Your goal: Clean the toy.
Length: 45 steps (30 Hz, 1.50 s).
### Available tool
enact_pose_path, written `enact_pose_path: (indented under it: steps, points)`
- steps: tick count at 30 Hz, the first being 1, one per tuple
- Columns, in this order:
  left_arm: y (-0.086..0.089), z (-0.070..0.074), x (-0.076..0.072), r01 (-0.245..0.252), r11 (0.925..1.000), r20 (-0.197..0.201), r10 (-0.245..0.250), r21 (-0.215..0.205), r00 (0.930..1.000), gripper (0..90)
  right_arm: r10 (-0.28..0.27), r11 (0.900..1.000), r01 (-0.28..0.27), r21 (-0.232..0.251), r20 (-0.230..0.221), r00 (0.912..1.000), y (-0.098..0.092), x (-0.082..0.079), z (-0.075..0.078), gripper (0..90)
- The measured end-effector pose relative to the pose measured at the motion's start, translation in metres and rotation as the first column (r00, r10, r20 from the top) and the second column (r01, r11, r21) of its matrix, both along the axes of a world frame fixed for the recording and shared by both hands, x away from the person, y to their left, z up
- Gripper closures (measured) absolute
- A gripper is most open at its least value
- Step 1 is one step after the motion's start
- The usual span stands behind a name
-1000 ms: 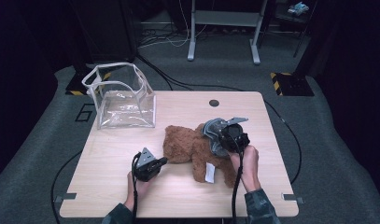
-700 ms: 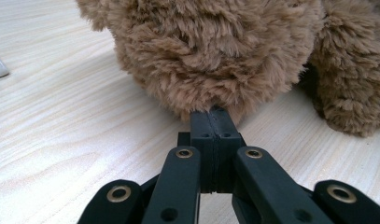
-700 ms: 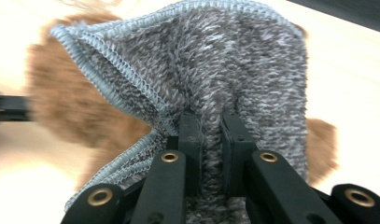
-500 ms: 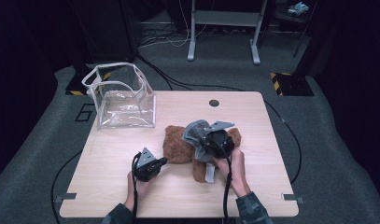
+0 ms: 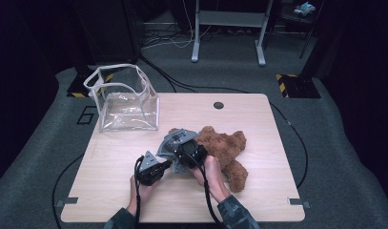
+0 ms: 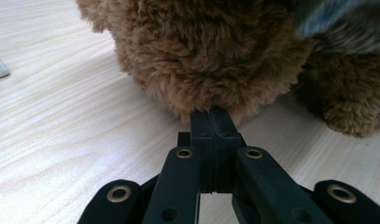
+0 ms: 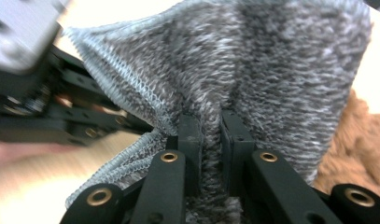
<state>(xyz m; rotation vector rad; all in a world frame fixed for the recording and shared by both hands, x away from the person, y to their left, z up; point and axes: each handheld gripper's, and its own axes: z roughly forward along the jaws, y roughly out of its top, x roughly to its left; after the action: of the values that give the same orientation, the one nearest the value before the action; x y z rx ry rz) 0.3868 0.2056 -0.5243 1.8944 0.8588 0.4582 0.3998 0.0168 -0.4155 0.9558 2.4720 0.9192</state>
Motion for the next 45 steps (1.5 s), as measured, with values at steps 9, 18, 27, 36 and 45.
enact_pose_path:
  steps: [9,18,27,36,45]
  points:
    - [0.000,0.000,0.000,-0.003,1.0000,-0.001,0.003,-0.008,1.0000,89.9,-0.061,0.998,0.062,-0.030,0.033,0.9976,-0.031,-0.002,0.002,80.9]
    - [0.001,0.000,0.000,0.000,1.0000,-0.004,0.000,-0.008,1.0000,89.9,-0.163,0.985,0.164,-0.048,0.033,0.9861,-0.079,-0.009,0.000,80.9]
    - [0.000,0.000,0.000,0.003,1.0000,-0.005,-0.003,-0.006,1.0000,89.9,-0.301,0.951,0.302,-0.066,0.035,0.9531,-0.130,-0.016,0.001,80.9]
    - [-0.001,0.000,0.000,0.001,0.9999,-0.003,-0.001,-0.010,1.0000,90.0,-0.400,0.912,0.403,-0.083,0.042,0.9154,-0.155,-0.010,-0.007,80.9]
    - [0.000,0.000,0.000,0.007,1.0000,-0.010,-0.007,-0.002,0.9999,89.9,-0.389,0.920,0.391,-0.021,0.047,0.9198,-0.157,-0.013,0.000,80.9]
